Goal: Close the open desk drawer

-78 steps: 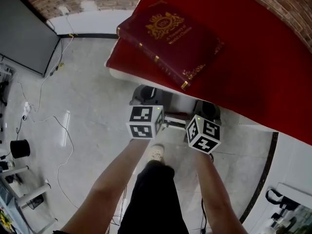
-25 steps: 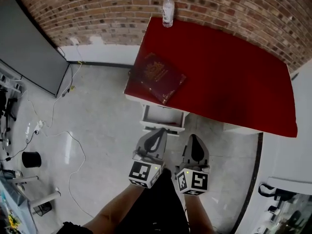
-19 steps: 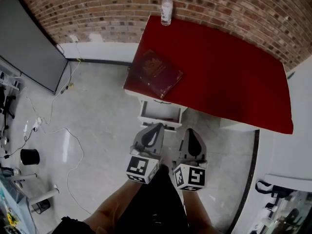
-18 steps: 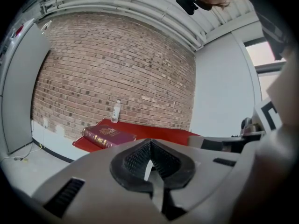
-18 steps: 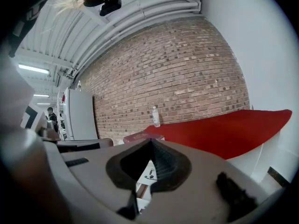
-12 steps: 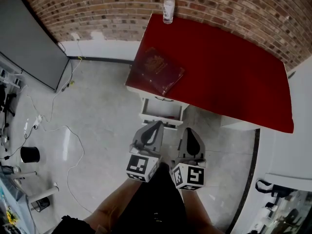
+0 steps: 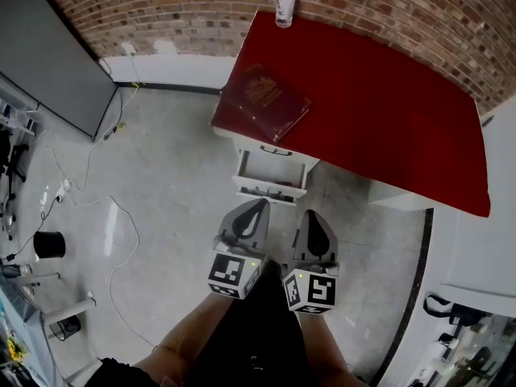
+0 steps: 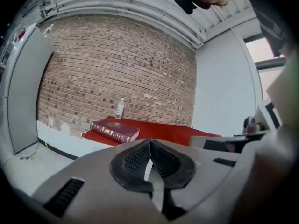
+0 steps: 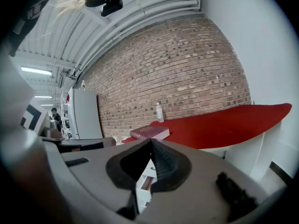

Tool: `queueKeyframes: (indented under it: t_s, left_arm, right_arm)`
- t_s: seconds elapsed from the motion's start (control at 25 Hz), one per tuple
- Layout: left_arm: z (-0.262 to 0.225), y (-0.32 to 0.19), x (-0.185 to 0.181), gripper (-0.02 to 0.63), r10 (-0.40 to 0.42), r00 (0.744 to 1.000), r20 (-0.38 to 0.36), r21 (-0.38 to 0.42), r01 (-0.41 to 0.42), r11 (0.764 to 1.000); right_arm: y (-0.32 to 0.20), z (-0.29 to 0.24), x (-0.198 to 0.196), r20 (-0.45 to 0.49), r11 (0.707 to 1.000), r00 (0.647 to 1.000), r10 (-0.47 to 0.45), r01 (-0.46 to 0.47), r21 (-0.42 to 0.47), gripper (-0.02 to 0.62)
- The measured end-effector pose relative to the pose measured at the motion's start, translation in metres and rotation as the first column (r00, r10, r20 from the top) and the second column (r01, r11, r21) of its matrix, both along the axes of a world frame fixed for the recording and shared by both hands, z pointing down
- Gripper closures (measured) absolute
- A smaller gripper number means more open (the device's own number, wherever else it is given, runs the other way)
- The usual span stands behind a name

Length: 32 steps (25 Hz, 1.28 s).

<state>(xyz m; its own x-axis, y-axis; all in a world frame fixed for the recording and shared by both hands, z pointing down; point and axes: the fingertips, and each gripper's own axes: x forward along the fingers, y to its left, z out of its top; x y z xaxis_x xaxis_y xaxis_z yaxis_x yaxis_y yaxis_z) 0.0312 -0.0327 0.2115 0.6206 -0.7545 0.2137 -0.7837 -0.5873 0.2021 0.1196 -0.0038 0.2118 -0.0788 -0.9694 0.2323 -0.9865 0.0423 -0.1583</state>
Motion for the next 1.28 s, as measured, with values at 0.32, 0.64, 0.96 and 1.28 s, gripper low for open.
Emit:
queueKeyframes:
  t_s: [0.32, 0.64, 0.96, 1.28]
  left_arm:
    - [0.04, 0.004, -0.015, 0.597, 0.014, 0.999, 0.031, -0.025, -0.013, 1.0]
    - [0.113, -0.018, -0.018, 0.597, 0.066, 0.997, 0.035, -0.068, -0.063, 0.996]
    - [0.209, -0.057, -0.025, 0.597, 0.105, 0.994, 0.038, -0.035, -0.104, 0.994]
    - [0.318, -0.078, -0.038, 0.597, 0.099, 0.992, 0.073, -0.024, -0.097, 0.995]
  right_arm:
    - [0.006, 0.05, -0.01, 0.015, 0.998, 1.0, 0.012, -0.011, -0.062, 0.589]
    - [-0.016, 0.121, -0.007, -0.021, 0.994, 0.997, 0.069, -0.07, -0.086, 0.589]
    - [-0.026, 0.219, -0.009, -0.019, 0.989, 0.994, 0.105, -0.107, -0.104, 0.589]
    - [-0.037, 0.331, -0.005, -0.105, 0.989, 0.99, 0.096, -0.107, -0.106, 0.589]
